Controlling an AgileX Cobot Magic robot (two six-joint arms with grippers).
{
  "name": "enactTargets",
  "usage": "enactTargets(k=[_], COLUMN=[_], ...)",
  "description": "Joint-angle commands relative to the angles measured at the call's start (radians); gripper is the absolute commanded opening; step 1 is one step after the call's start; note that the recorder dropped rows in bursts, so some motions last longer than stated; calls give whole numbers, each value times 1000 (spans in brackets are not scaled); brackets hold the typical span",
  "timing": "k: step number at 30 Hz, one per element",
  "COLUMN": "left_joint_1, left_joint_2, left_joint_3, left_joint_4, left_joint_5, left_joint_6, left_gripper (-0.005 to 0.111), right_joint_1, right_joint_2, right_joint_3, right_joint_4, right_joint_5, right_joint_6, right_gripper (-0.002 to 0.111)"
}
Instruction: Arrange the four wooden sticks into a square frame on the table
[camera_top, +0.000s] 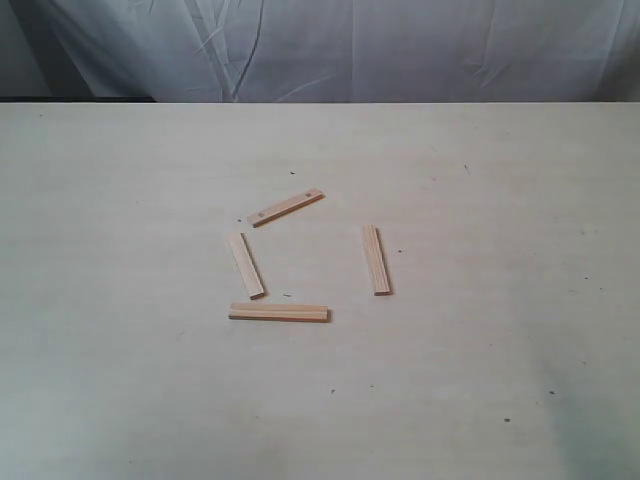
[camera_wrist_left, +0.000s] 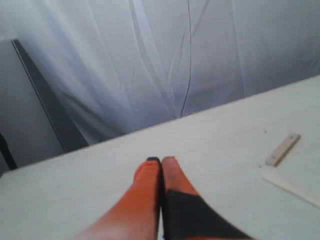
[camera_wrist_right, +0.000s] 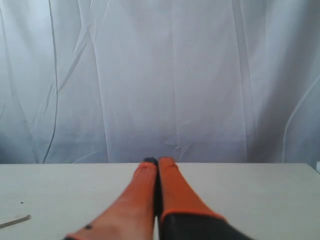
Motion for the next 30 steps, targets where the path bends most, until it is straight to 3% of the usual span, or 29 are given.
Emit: enactTargets(k=[1, 5, 10, 15, 24, 28, 30], left_joint_1=[6, 6, 6, 6, 6, 6, 6], left_joint_2=[-5, -5, -5, -5, -5, -5, -5], left_joint_3=[5, 5, 5, 5, 5, 5, 5], left_joint_4=[55, 27, -163, -172, -172, -180, -232], left_joint_5=[-216, -379, -415, -548, -630, -677, -659], left_joint_6=[-3, -12, -13, -9, -9, -9, -23], left_gripper=[0, 0, 0, 0, 0, 0, 0], right_joint_1=[-7, -7, -7, -7, -7, -7, -7], right_joint_2=[-7, -7, -7, 23, 440, 638, 715], right_joint_3=[1, 1, 1, -30, -394, -498, -504], right_joint_4=[1, 5, 17, 86, 12, -36, -92], right_joint_5=[-40, -42, -79, -6, 398, 392, 286], right_joint_6=[0, 0, 0, 0, 0, -4, 3], right_gripper=[0, 0, 0, 0, -1, -1, -1])
